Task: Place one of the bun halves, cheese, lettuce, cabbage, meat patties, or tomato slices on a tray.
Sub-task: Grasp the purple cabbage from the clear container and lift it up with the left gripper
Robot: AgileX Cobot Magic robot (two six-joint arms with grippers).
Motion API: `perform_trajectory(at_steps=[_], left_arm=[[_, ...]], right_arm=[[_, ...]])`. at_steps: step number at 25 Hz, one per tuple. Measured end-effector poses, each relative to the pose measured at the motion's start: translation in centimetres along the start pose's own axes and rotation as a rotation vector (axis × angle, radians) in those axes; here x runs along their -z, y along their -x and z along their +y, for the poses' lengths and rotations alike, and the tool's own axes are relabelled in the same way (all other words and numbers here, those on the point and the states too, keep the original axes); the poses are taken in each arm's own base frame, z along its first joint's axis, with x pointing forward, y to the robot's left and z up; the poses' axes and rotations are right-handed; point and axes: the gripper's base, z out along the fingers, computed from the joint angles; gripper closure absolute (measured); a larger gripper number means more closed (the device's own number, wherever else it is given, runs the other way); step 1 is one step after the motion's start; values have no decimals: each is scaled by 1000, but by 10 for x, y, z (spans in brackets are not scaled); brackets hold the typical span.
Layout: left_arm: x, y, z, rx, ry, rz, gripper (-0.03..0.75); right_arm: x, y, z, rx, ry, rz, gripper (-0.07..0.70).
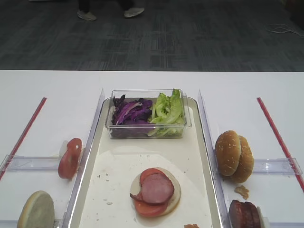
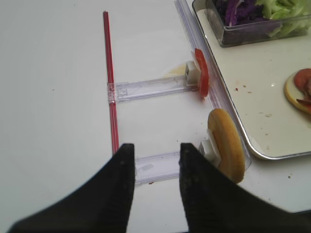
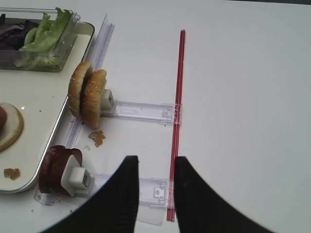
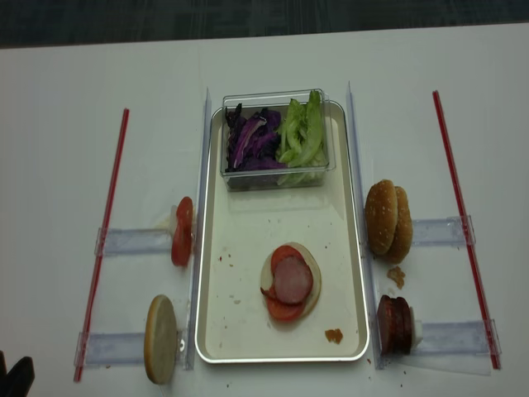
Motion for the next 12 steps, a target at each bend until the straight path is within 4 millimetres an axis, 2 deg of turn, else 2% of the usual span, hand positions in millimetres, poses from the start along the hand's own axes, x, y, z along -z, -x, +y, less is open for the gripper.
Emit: perform_trajectory(at_steps=[12], left_arm=[[0, 0, 0, 0, 0, 0, 499]], right_arm=[[0, 0, 0, 0, 0, 0, 415]])
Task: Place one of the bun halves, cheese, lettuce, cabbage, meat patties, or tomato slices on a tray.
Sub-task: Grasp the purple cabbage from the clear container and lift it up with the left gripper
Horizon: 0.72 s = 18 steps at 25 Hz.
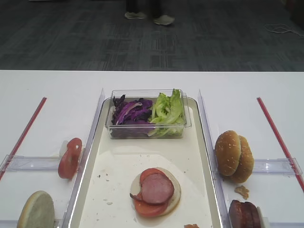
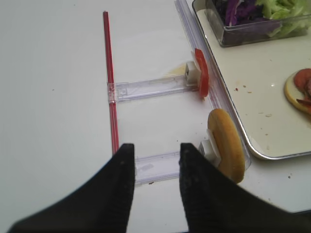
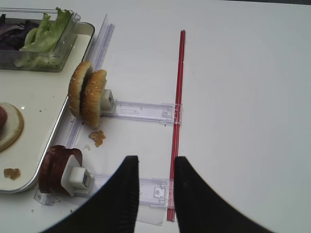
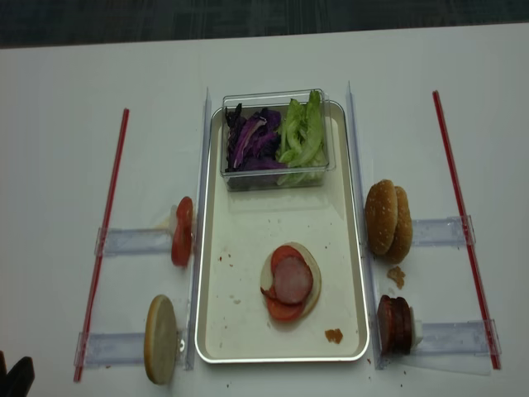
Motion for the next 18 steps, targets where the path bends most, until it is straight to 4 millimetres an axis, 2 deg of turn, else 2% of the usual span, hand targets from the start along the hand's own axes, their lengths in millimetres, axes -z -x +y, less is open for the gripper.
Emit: perform_trajectory(at_steps=[18], left_arm=[[0, 0, 0, 0, 0, 0, 499]], right_arm=[[0, 0, 0, 0, 0, 2, 415]])
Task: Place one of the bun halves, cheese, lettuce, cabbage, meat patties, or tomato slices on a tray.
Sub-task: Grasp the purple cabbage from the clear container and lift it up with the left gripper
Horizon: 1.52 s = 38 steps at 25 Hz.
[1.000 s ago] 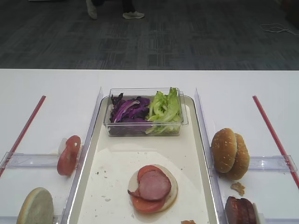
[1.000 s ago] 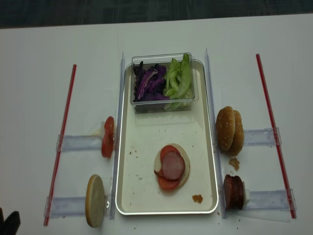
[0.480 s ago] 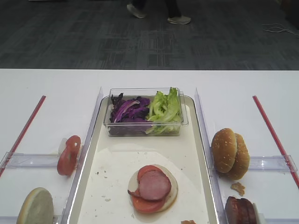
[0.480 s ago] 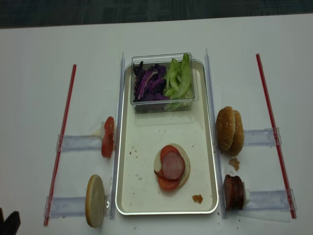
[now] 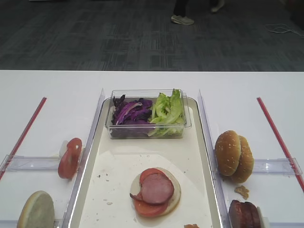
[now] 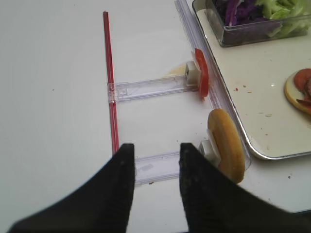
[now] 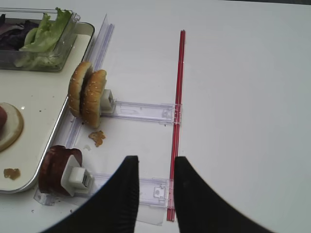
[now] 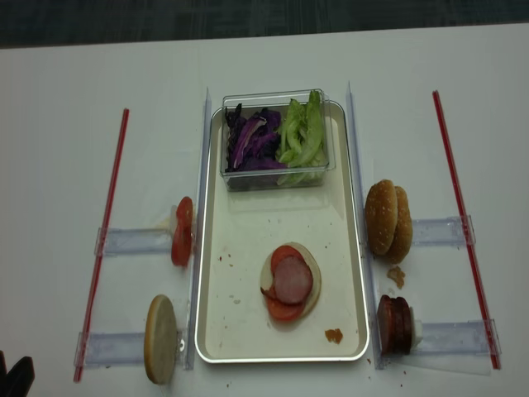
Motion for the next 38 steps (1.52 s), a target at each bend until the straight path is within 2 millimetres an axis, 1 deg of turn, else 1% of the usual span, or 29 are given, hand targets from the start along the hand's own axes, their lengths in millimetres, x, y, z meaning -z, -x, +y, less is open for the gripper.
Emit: perform_trajectory(at_steps=[3, 5, 6, 10, 11, 14, 18, 23, 30, 34, 38], left_arm=[[0, 0, 0, 0, 0, 0, 496], [0, 0, 0, 0, 0, 0, 472], [0, 0, 0, -5, 0, 0, 446], [0, 0, -2, 10, -25, 0, 285], [0, 0, -3, 13, -31, 0, 256], [-2, 1, -3, 14, -34, 27, 223], [-10, 10, -3, 21, -33, 141, 213], [-18, 31, -3, 104, -23, 246, 212], [-39, 70, -3, 124, -11, 392, 212], [-57, 98, -3, 124, -7, 463, 212], [-78, 130, -3, 125, -4, 507, 212]], right_arm=[[0, 0, 0, 0, 0, 0, 415], [0, 0, 0, 0, 0, 0, 415], [0, 0, 0, 0, 0, 0, 416], [0, 0, 0, 0, 0, 0, 415], [0, 0, 0, 0, 0, 0, 415], [0, 0, 0, 0, 0, 0, 415], [0, 0, 0, 0, 0, 0, 415], [0, 0, 0, 0, 0, 0, 415], [0, 0, 0, 0, 0, 0, 415], [0, 0, 0, 0, 0, 0, 415], [0, 0, 0, 0, 0, 0, 415]])
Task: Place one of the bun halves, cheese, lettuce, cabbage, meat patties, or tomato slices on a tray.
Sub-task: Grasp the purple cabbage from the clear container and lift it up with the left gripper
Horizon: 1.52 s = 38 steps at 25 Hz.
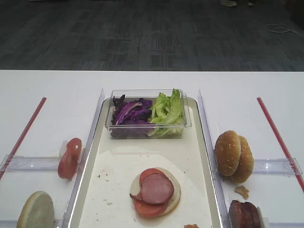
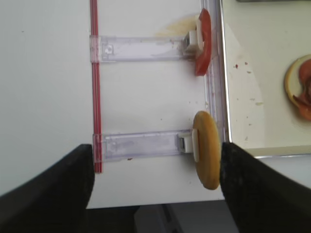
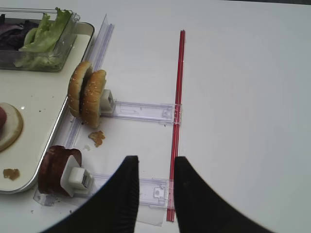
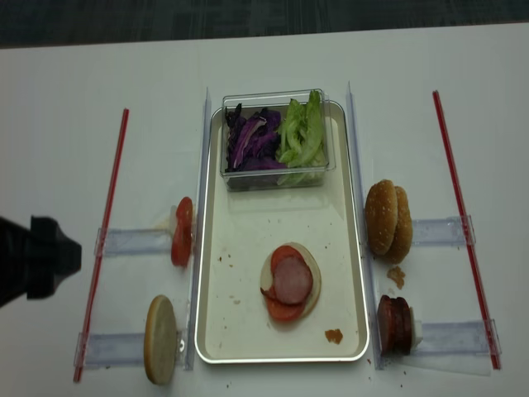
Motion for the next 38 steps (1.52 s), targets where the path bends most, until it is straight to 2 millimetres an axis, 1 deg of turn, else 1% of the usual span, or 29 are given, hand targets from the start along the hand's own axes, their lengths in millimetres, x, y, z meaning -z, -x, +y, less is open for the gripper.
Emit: perform_trajectory(at_steps=[9, 12, 17, 21, 26, 29, 34, 38], left_arm=[[-17, 88, -10, -2, 6, 50, 212], [-24, 114, -13, -16, 6, 53, 212], [-41, 150, -17, -20, 8, 73, 212], [-58, 177, -19, -25, 8, 83, 212], [-82, 200, -21, -42, 10, 103, 212], [-97, 209, -22, -46, 11, 121, 212], [-120, 216, -22, -47, 15, 160, 212], [-126, 217, -21, -48, 16, 173, 212]], right_arm=[[0, 0, 0, 0, 0, 0, 415], [0, 0, 0, 0, 0, 0, 415], [0, 0, 0, 0, 0, -2, 415], [0, 0, 0, 0, 0, -2, 415], [0, 0, 0, 0, 0, -2, 415], [0, 0, 0, 0, 0, -2, 415], [0, 0, 0, 0, 0, -2, 415], [0, 0, 0, 0, 0, -2, 416]])
